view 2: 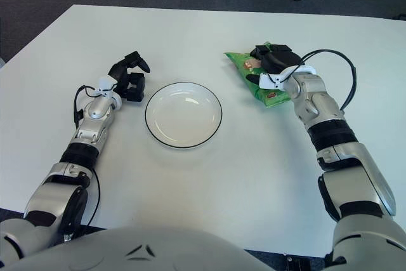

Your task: Put the snack into the plate.

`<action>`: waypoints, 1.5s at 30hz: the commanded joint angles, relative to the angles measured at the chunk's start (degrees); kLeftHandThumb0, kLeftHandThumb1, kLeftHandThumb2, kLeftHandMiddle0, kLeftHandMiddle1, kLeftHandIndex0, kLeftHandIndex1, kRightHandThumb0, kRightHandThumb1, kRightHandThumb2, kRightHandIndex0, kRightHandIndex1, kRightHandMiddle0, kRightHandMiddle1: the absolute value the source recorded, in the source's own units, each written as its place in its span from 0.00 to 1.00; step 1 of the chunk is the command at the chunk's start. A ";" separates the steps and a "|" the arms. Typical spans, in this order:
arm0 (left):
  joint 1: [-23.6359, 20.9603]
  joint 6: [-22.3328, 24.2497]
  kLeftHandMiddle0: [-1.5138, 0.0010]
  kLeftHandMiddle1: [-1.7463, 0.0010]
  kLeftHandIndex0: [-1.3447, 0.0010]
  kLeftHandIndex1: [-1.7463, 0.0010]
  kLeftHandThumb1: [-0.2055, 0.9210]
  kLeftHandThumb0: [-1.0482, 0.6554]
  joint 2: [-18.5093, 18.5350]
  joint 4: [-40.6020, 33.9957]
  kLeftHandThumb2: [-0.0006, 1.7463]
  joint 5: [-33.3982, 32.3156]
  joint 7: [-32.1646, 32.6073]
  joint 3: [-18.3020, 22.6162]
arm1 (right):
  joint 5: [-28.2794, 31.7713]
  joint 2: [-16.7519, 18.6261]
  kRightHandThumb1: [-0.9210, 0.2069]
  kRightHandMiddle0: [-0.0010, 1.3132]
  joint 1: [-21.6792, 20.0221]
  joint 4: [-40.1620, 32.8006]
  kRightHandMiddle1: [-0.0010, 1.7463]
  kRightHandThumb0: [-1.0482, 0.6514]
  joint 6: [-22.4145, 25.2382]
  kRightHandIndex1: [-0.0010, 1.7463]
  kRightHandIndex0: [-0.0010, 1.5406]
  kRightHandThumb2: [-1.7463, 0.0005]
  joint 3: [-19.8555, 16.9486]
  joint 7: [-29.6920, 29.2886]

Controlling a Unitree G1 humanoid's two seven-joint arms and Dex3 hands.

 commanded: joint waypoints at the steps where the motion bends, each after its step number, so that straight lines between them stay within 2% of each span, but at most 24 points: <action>1: 4.37 0.86 0.16 0.00 0.54 0.00 0.46 0.33 -0.12 1.56 0.75 -0.14 -0.48 -0.20 | -2.03 -0.06 0.06 0.12 2.51 0.57 0.90 0.27 -0.01 0.71 0.00 0.63 0.88 -2.31; 2: 4.40 0.87 0.16 0.00 0.54 0.00 0.46 0.33 -0.13 1.48 0.75 -0.14 -0.47 -0.20 | -2.39 -0.16 0.13 0.18 2.65 0.45 0.94 0.31 -0.18 0.81 0.00 0.57 0.87 -3.45; 4: 4.43 0.91 0.16 0.00 0.54 0.00 0.46 0.33 -0.14 1.35 0.75 -0.12 -0.46 -0.19 | -2.93 -0.20 0.21 0.24 2.84 0.41 0.97 0.35 -0.52 0.90 0.00 0.52 0.85 -5.30; 7: 4.45 1.30 0.16 0.00 0.54 0.00 0.46 0.33 -0.06 1.21 0.75 -0.37 -0.90 -0.13 | -2.70 -0.05 0.31 0.31 3.06 0.72 0.99 0.36 -1.42 0.97 0.03 0.44 0.40 -7.43; 8: 4.46 1.31 0.16 0.00 0.54 0.00 0.46 0.33 -0.07 1.20 0.75 -0.43 -0.97 -0.11 | -2.54 -0.01 0.39 0.37 3.11 0.82 0.99 0.45 -1.62 0.95 0.12 0.38 0.26 -7.90; 9: 4.49 1.25 0.16 0.00 0.54 0.00 0.46 0.33 -0.12 1.14 0.75 -0.51 -1.01 -0.08 | -2.20 0.07 0.42 0.39 3.17 0.88 0.99 0.49 -1.75 0.95 0.15 0.35 0.02 -8.29; 11: 4.50 1.16 0.16 0.00 0.55 0.00 0.46 0.33 -0.17 1.07 0.75 -0.62 -1.04 -0.06 | -1.72 0.20 0.54 0.46 3.25 0.99 1.00 0.56 -1.88 0.91 0.29 0.27 -0.28 -8.77; 17: 4.43 0.66 0.16 0.00 0.55 0.00 0.47 0.33 0.04 1.36 0.75 -0.46 -1.09 -0.26 | 1.49 1.20 0.70 0.51 3.16 1.62 1.00 0.61 -2.64 0.82 0.49 0.18 -2.12 -8.67; 22: 4.38 0.71 0.15 0.00 0.55 0.00 0.47 0.34 0.16 1.53 0.74 -0.57 -1.48 -0.31 | 3.34 1.53 0.74 0.49 2.97 1.76 1.00 0.62 -3.63 0.84 0.54 0.15 -3.26 -8.65; 30: 4.23 -0.87 0.15 0.00 0.55 0.00 0.48 0.34 -0.04 2.18 0.74 -0.33 -0.92 -0.27 | 3.78 1.71 0.76 0.46 3.60 -1.34 1.00 0.62 -1.81 0.88 0.55 0.12 -4.58 -8.49; 45: 3.86 -0.98 0.16 0.00 0.55 0.00 0.47 0.34 -0.15 2.93 0.75 -0.08 -0.63 -0.36 | 5.02 2.31 0.70 0.41 3.64 -4.47 1.00 0.62 -2.02 0.99 0.47 0.12 -8.23 -10.72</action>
